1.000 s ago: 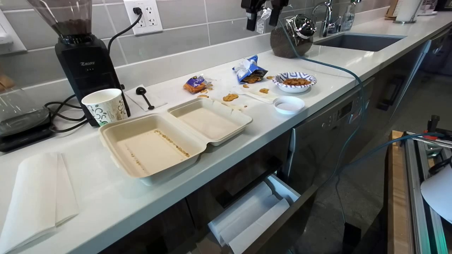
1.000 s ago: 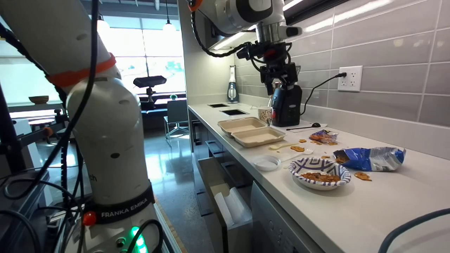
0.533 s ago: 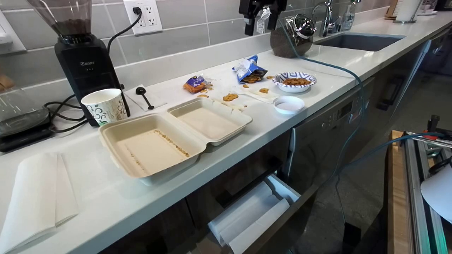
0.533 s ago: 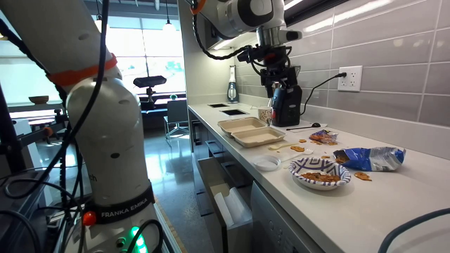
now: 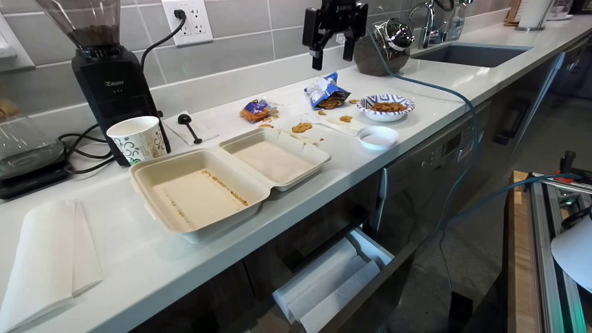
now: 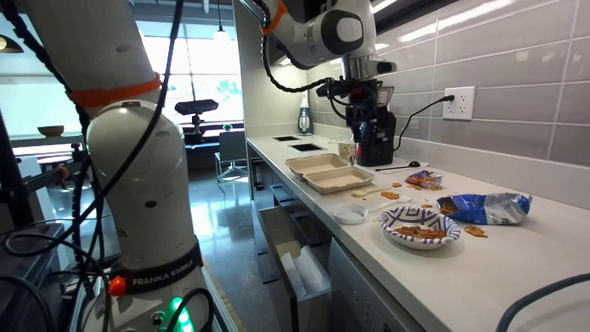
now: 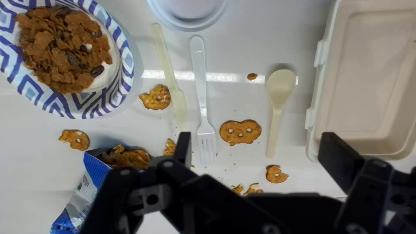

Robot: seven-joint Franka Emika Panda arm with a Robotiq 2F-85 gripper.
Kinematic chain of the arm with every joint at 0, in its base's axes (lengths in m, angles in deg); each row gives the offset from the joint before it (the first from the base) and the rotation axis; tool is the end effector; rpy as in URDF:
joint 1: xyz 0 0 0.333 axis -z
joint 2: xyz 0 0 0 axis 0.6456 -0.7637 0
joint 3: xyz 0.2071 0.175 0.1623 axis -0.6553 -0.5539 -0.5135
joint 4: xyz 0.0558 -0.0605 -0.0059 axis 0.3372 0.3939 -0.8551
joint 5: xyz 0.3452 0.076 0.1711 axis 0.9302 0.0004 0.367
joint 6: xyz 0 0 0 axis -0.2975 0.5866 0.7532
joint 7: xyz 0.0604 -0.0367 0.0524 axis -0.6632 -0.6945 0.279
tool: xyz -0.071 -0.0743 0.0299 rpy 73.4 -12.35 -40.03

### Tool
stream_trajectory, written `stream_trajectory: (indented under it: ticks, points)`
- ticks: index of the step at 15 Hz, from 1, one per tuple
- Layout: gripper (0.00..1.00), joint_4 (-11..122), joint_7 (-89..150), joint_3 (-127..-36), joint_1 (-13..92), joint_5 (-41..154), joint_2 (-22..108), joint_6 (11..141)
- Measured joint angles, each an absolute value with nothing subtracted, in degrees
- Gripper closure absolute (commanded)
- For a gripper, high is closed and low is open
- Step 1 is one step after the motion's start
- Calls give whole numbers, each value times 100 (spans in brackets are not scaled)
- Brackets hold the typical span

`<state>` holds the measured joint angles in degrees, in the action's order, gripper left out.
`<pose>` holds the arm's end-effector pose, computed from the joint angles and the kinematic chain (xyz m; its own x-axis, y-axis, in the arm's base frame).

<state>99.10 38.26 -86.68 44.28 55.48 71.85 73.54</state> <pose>0.4801 -0.0230 0.4254 0.9604 -0.2230 0.1670 -0.2298 -0.9730 0.0221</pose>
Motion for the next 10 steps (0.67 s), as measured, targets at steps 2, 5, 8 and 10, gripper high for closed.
stream_trajectory:
  ticks: [2,5,8,10]
  points:
    - [0,9864,3926,-8717,4411,5489,6926,7513]
    - [0,9742,4119,-8750,4382,5427,6557,7588]
    - [0,9592,4206,-8731,4376,5426,6240,7613]
    - [0,9481,4206,-8684,4376,5426,6054,7650]
